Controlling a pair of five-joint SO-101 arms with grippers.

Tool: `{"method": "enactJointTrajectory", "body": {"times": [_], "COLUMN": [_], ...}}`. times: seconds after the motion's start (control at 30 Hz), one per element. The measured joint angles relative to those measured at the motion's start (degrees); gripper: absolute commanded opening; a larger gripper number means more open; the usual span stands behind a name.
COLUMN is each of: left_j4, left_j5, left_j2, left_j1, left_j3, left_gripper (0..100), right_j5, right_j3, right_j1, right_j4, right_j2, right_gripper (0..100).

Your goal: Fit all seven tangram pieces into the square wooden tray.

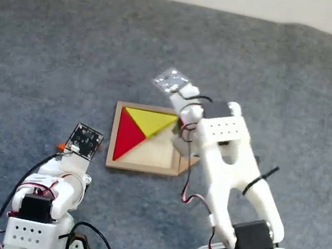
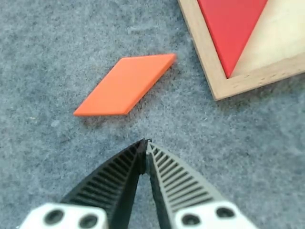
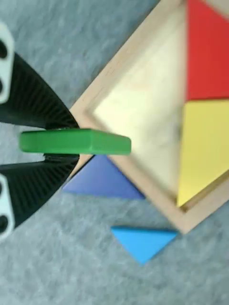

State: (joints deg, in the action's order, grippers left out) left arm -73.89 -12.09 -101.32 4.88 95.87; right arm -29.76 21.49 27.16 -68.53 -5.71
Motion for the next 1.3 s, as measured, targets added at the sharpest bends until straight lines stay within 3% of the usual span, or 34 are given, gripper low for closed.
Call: {"method": "enactJointTrajectory", "body": {"times": [0.2, 0.43, 0.53, 0.8, 1.3], "left_j4": [0.0, 0.0, 0.0, 0.0, 0.0], "left_j5": [0.0, 0.0, 0.0, 0.0, 0.0], "left_j2": [0.0, 0.0, 0.0, 0.0, 0.0], "left_j1": [0.0, 0.0, 0.0, 0.0, 0.0], "left_j3": [0.0, 0.0, 0.0, 0.0, 0.0], "left_gripper": [3, 3, 3, 3, 3], "right_j5": [9.49, 15.65, 15.91, 16.26, 16.26], "right_j3": [0.26, 0.97, 1.05, -0.53, -11.34], "right_j1": [6.77, 10.55, 11.52, 12.4, 7.82], "right_j4": [2.37, 5.45, 5.8, 5.89, -1.32], "right_j2": [0.0, 5.19, 10.2, 13.8, 13.8], "right_gripper": [0.5, 0.6, 1.2, 13.7, 15.5]}}
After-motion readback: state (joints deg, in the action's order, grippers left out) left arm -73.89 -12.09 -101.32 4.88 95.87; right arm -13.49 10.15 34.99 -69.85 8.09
